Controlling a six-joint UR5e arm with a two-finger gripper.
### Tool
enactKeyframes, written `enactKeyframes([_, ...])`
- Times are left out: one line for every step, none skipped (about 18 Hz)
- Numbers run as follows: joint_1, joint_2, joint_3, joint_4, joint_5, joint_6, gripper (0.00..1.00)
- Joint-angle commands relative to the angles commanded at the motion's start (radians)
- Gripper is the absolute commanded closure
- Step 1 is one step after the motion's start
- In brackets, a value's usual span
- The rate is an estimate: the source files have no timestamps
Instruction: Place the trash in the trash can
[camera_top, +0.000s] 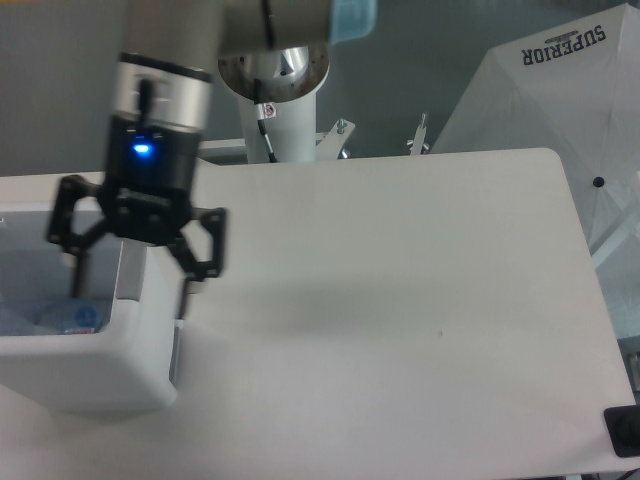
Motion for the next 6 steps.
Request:
enactKeyframes([0.015, 0.0, 0.002, -0.003, -0.002, 0.027, 0.0])
enactKeyframes([0.025, 0.003, 0.005, -0.003, 0.003, 0.061, 0.0])
enactKeyframes([0.031, 0.008, 0.009, -0.009, 0.009, 0.101, 0.0])
enactKeyframes([0.038, 0.009, 0.006, -0.009, 0.014, 0.133, 0.0])
enactKeyframes([0.042, 0.011, 0.003, -0.015, 0.031, 0.147, 0.0])
enactKeyframes([0.045, 0.011, 0.0, -0.031, 0.046, 0.149, 0.0])
